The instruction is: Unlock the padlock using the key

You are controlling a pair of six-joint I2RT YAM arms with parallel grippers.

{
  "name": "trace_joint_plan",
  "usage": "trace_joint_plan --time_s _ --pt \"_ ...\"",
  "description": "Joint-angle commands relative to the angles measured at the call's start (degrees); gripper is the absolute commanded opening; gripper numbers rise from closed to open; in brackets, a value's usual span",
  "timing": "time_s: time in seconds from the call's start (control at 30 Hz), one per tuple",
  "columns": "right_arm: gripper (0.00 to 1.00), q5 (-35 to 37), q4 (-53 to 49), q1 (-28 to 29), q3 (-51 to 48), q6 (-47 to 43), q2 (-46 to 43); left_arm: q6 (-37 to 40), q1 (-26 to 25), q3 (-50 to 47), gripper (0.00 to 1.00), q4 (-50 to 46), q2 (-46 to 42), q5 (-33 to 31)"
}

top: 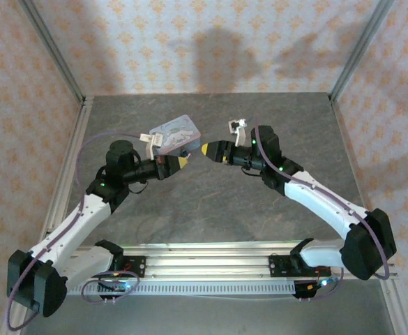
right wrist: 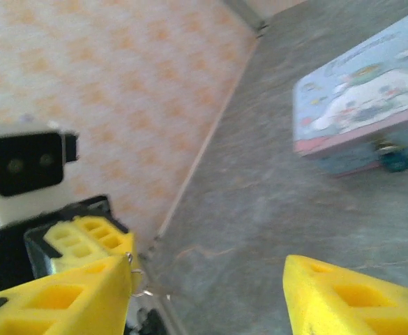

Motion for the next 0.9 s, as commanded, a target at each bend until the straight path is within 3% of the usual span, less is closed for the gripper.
trace_joint_plan --time_s 0.0,0.07,0.17,0.37,0.63,0.87 --pt "0.65 13.7 -14.4 -0.4 7.4 -3.9 3.6 9.3 2.9 2.9 0.0 -14.2 -0.6 -5.6" --pt "0.66 17.6 -20.8 -0.4 13.8 -4.0 10.3 12.6 5.3 5.1 0.0 -21.2 1.0 -9.6" --pt "0.67 17.7 -28.0 -0.4 25.6 -4.8 22.4 13.9 9.5 7.1 0.0 -26.6 4.6 -16.8" --pt "0.66 20.1 -38.9 -0.5 50.8 -6.8 45.6 14.8 17.2 9.1 0.0 -27.3 13.9 -27.9" --pt "0.63 24.4 -51.0 -0.6 76.3 -11.9 64.8 15.3 18.8 15.5 0.0 -21.7 28.6 -31.3" --pt "0.62 21.7 -50.6 -0.9 78.6 -15.5 68.8 16.5 17.7 23.0 0.0 -19.0 42.0 -29.6"
